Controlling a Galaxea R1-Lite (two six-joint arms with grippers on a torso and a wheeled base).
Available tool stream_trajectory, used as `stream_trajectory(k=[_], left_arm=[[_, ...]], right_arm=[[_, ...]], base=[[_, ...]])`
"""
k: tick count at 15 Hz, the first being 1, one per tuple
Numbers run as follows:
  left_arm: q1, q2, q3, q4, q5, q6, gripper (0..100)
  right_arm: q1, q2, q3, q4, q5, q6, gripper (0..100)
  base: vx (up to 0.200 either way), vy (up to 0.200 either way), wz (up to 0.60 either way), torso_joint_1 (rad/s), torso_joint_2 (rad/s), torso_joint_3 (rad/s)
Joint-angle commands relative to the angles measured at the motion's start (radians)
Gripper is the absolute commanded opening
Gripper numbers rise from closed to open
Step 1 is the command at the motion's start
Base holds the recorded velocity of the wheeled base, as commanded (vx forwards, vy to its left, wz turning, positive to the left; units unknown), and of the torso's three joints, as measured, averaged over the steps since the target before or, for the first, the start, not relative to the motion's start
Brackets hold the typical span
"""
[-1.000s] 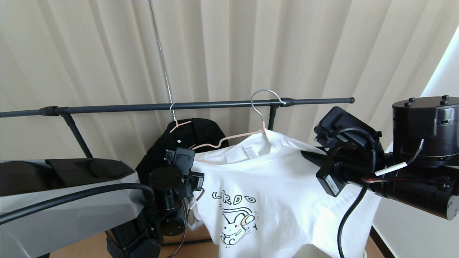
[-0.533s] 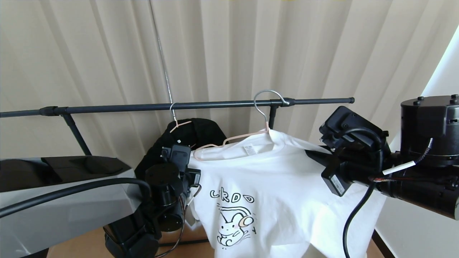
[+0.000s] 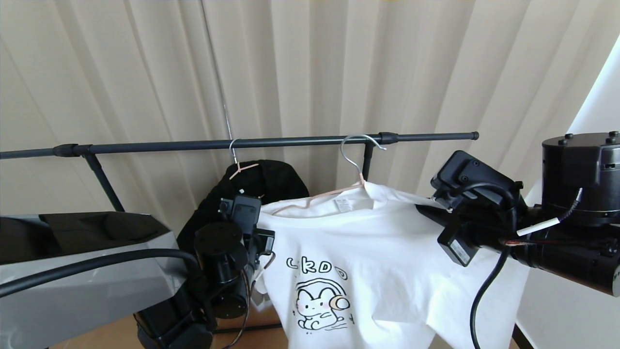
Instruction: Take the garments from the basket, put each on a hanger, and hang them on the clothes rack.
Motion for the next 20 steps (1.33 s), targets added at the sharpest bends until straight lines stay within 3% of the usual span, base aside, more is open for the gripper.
stream_trajectory(k=[1,5,7,10,13,17,20], left_arm=[[-0.043,-0.028,0.025,-0.002,-0.003,0.0,0],[-0.107,-0.062,0.049,-0.002,-0.003,0.0,0],[-0.107,-0.062,0.048,-0.002,-0.003,0.0,0],[-0.118,-0.075,0.049,-0.002,-0.003,0.005,0],[-0.13,-0.125,0.046,-0.002,-0.006,0.054,0],[-0.11,-0.132,0.023,-0.002,-0.064,0.158,0],[-0.081,-0.152,-0.001,0.0,-0.098,0.153,0]], right_arm=[[0.001,0.033,0.007,-0.02,0.002,0.002,0],[0.021,0.074,0.06,-0.104,0.009,0.022,0],[0.046,0.082,0.095,-0.143,0.067,0.06,0],[0.046,0.094,0.144,-0.156,0.093,0.114,0],[0.044,0.097,0.222,-0.297,0.171,0.146,0],[0.041,0.093,0.245,-0.333,0.173,0.148,0],[0.031,0.105,0.264,-0.382,0.18,0.151,0]], base=[[0.0,0.0,0.0,0.0,0.0,0.0],[0.0,0.0,0.0,0.0,0.0,0.0],[0.0,0.0,0.0,0.0,0.0,0.0],[0.0,0.0,0.0,0.0,0.0,0.0],[0.0,0.0,0.0,0.0,0.0,0.0],[0.0,0.0,0.0,0.0,0.0,0.0],[0.0,0.0,0.0,0.0,0.0,0.0]])
